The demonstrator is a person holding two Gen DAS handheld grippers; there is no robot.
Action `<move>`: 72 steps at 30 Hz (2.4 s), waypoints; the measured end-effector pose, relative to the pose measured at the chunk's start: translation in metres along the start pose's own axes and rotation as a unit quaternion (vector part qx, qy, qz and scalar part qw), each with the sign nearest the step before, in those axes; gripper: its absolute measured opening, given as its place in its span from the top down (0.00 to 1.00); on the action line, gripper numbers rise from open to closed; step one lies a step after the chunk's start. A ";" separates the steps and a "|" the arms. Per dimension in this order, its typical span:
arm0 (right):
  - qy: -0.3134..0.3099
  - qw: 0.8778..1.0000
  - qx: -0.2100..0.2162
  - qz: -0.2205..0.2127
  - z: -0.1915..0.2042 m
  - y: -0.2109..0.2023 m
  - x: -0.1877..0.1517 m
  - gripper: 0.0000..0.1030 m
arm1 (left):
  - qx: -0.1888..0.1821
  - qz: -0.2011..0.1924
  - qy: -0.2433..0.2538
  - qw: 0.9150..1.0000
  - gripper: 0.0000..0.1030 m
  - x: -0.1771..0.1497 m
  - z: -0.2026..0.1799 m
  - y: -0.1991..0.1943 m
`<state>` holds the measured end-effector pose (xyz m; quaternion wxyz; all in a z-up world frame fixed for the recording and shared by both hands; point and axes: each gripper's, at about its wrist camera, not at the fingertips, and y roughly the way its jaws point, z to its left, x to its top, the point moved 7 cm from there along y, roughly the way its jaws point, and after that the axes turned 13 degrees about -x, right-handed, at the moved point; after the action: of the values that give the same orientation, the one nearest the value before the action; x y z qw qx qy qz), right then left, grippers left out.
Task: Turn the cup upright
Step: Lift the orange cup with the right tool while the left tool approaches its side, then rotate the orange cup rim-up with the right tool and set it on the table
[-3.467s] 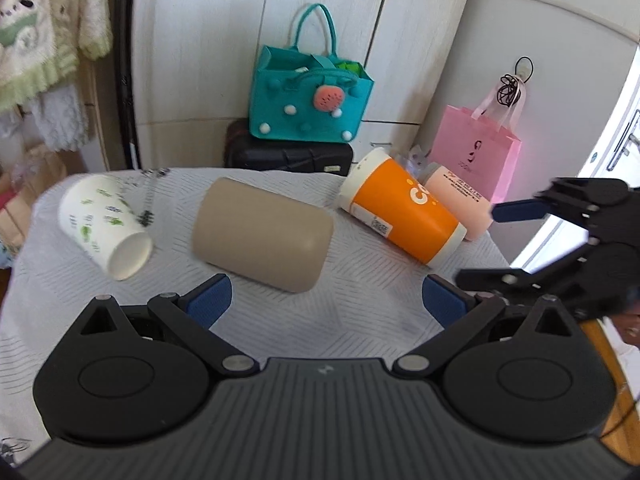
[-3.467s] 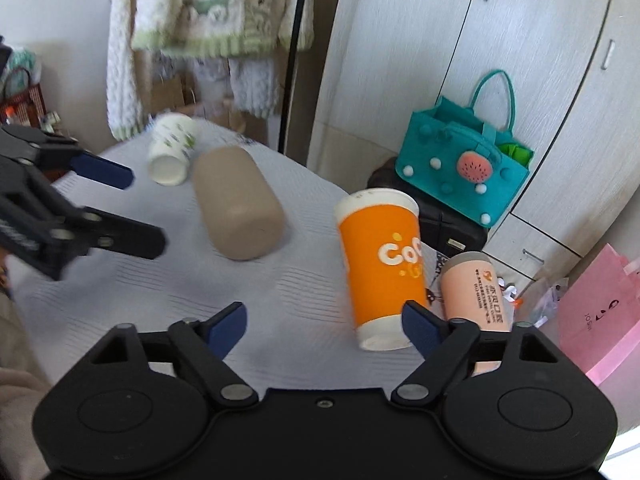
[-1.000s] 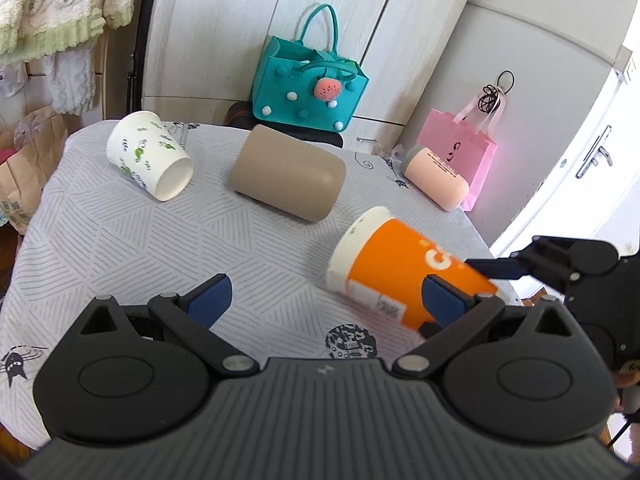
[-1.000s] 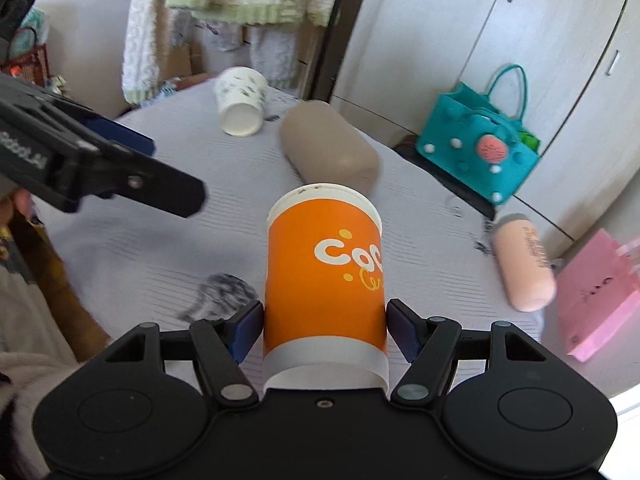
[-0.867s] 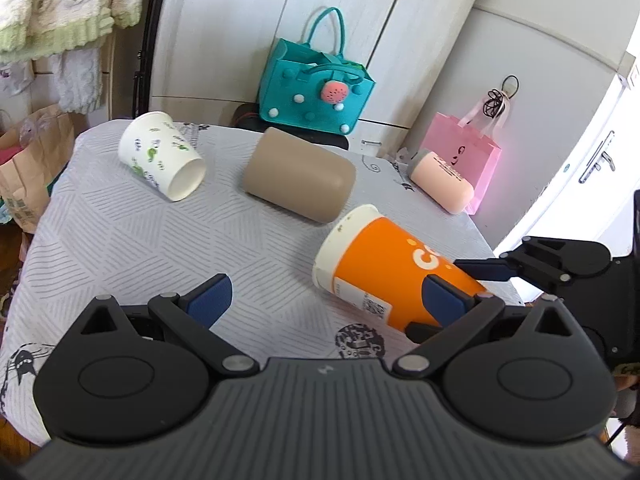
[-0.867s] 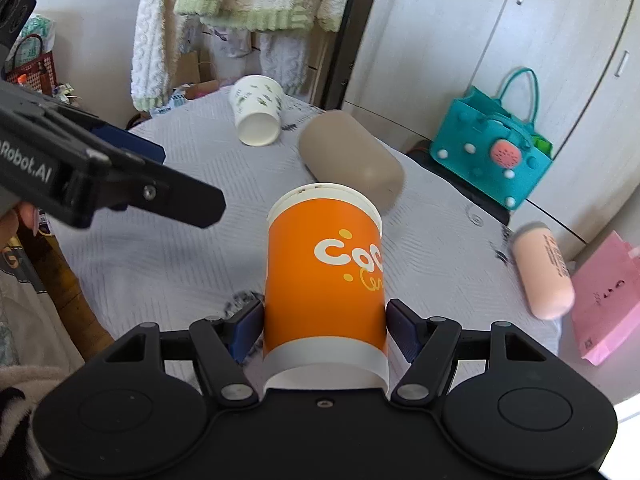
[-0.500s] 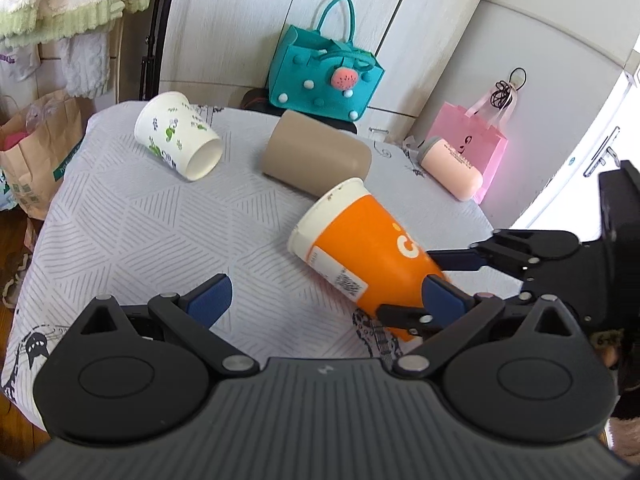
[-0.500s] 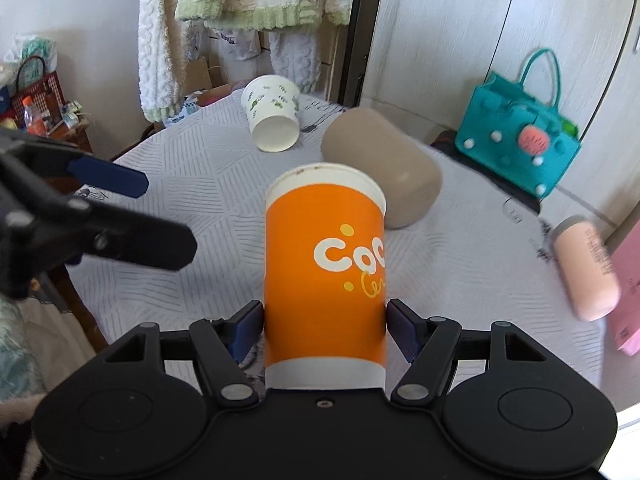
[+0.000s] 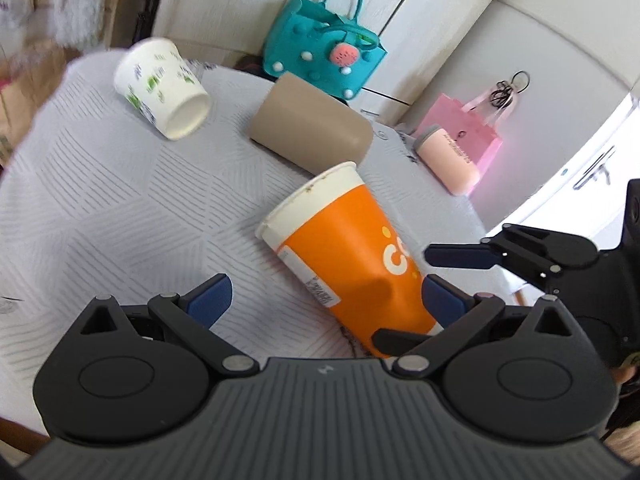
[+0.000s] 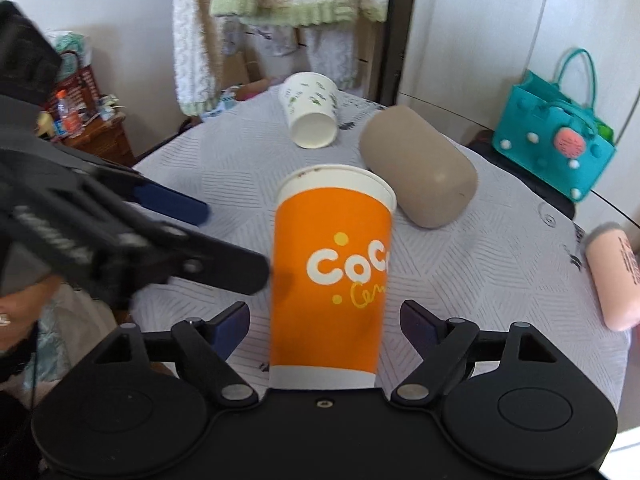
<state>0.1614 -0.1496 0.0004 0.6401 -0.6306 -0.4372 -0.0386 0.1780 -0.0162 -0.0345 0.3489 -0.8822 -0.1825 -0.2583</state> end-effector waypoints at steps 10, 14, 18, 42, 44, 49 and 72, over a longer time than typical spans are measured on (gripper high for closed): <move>-0.009 1.000 0.023 0.009 -0.005 0.023 0.011 0.17 | -0.036 0.002 -0.071 0.997 0.12 0.001 0.019 0.029; -0.002 0.999 0.033 0.010 -0.011 0.029 0.011 0.19 | -0.051 0.003 -0.079 0.996 0.17 0.004 0.020 0.038; 0.007 0.999 0.042 0.005 -0.013 0.029 0.009 0.24 | -0.076 0.000 -0.084 0.994 0.30 0.007 0.016 0.043; -0.023 0.989 -0.002 -0.147 -0.015 -0.030 -0.011 0.24 | -0.015 -0.064 0.175 0.982 0.36 0.004 -0.066 0.003; -0.024 0.986 -0.009 -0.165 -0.015 -0.031 -0.013 0.24 | -0.017 -0.067 0.185 0.980 0.38 0.006 -0.068 0.002; -0.011 0.979 -0.026 -0.200 -0.023 -0.029 -0.014 0.24 | -0.032 -0.062 0.202 0.977 0.39 0.006 -0.073 0.004; 0.118 0.966 0.014 -0.228 -0.056 0.012 -0.006 0.25 | -0.027 -0.078 0.216 0.973 0.40 0.039 -0.063 0.034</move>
<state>0.1932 -0.1969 -0.0023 0.6701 -0.4965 -0.4910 -0.2518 0.2058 -0.0789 0.0102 0.3344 -0.7975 -0.1640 -0.4746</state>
